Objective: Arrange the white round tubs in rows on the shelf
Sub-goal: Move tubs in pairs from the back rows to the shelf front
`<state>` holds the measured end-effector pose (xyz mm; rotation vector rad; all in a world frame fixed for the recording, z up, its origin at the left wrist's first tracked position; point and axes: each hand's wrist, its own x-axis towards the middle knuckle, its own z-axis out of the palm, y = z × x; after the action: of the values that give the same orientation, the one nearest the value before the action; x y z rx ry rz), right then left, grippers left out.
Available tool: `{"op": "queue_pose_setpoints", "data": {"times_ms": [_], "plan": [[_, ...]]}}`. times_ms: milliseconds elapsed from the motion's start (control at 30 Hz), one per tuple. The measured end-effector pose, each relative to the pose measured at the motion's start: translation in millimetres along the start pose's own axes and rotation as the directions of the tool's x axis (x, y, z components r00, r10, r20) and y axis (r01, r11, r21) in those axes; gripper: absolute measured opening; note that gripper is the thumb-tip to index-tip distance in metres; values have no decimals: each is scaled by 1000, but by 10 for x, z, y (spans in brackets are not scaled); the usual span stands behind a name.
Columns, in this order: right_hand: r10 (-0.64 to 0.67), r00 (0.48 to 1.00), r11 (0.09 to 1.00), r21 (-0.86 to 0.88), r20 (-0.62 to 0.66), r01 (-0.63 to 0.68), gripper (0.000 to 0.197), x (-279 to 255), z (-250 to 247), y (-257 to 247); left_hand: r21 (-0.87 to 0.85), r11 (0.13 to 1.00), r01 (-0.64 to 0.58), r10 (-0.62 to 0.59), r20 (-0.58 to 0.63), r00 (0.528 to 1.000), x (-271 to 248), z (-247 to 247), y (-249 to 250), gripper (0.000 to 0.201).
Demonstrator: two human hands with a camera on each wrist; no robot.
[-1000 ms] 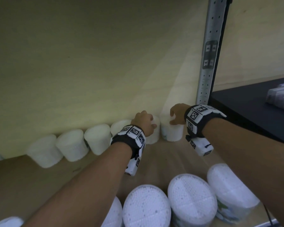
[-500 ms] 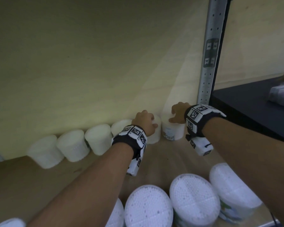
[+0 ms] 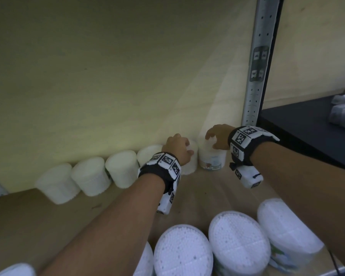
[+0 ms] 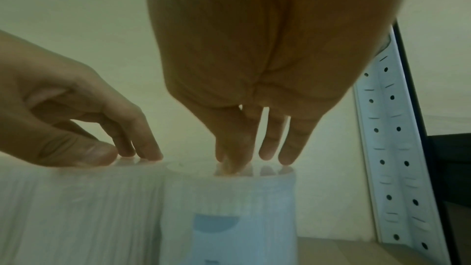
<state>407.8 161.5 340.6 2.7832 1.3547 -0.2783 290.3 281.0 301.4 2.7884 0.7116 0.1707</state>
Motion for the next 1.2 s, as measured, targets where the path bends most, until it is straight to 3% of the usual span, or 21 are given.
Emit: {"op": "queue_pose_setpoints", "data": {"times_ms": [100,200,300,467,700,867,967,1200], "plan": [[9,1000,999,48,-20,-8,49,-8,-15,-15,-10,1000,4,-5,-11,1000,-5,-2,5,42],[80,992,995,72,-99,-73,39,17,-26,-17,-4,1000,3,-3,-7,1000,-5,6,6,41],[133,990,991,14,-56,-132,54,35,19,-30,-12,1000,4,-4,-9,1000,0,17,-1,42],[114,990,993,-18,-77,-116,57,53,82,-27,-12,1000,5,-5,-7,1000,2,18,-1,42],[-1,998,1000,5,60,0,51,27,-73,26,-31,999,9,-10,-22,1000,8,29,-5,40],[35,996,999,32,-82,-33,47,32,-53,29,-68,997,31,-33,-17,999,9,15,-22,38],[67,997,996,60,-33,-65,56,73,17,9,-59,998,35,-37,-23,999,14,11,-11,38],[7,1000,999,48,3,-7,50,32,-9,58,-66,997,33,-34,-16,999,10,16,-16,38]]}}
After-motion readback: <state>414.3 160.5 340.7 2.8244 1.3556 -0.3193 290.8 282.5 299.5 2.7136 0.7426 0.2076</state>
